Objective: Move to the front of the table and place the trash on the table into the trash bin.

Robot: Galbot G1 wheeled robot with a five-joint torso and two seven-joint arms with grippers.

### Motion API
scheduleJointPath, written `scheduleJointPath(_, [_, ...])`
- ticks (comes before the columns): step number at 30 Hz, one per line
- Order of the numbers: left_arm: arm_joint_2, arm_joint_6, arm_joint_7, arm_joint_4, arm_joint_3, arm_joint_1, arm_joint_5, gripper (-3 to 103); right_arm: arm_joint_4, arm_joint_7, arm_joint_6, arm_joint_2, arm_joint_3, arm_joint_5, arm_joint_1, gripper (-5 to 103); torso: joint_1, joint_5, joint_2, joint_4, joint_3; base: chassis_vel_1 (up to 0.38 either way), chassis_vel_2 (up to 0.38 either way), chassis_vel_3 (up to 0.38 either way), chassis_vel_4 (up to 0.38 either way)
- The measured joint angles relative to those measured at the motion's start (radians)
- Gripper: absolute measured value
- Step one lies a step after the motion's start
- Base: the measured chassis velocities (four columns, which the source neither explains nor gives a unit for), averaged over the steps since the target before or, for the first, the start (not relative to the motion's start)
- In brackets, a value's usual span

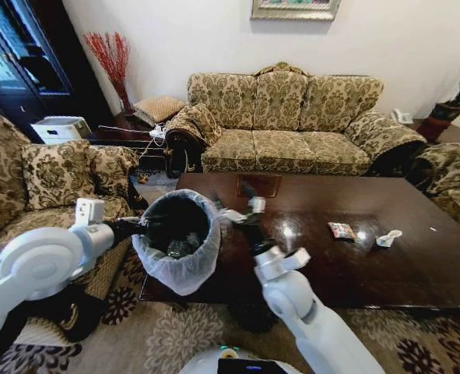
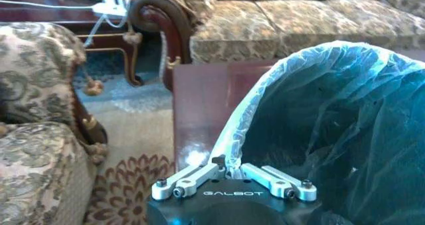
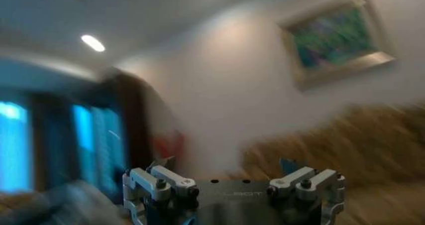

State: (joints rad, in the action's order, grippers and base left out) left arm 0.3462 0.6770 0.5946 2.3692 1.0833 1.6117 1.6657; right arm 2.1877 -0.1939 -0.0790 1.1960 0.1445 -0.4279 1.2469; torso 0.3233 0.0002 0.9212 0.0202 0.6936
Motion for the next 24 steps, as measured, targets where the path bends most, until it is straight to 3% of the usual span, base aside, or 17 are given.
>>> scheduleJointPath(10, [0.067,-0.026,0.019,0.004,-0.004,0.006,-0.064,0,-0.062,-0.038,0.003,0.035,0.214,-0.095,0.13,100,0.0,-0.0002,0.0,0.0002,0.0,-0.018,-0.018,0.019,0.016])
scheduleJointPath(14, [0.09,-0.036,0.007,0.027,-0.005,0.022,-0.131,0,-0.128,-0.049,-0.012,0.051,0.315,-0.117,0.141,100,0.0,-0.0003,0.0,0.0004,0.0,-0.113,-0.1,0.116,0.108])
scheduleJointPath(24, [0.092,-0.047,-0.001,0.027,-0.02,0.02,-0.141,0,-0.223,-0.064,-0.04,0.05,0.349,-0.103,0.134,100,0.0,-0.0001,0.0,0.0001,0.0,-0.251,-0.262,0.253,0.25])
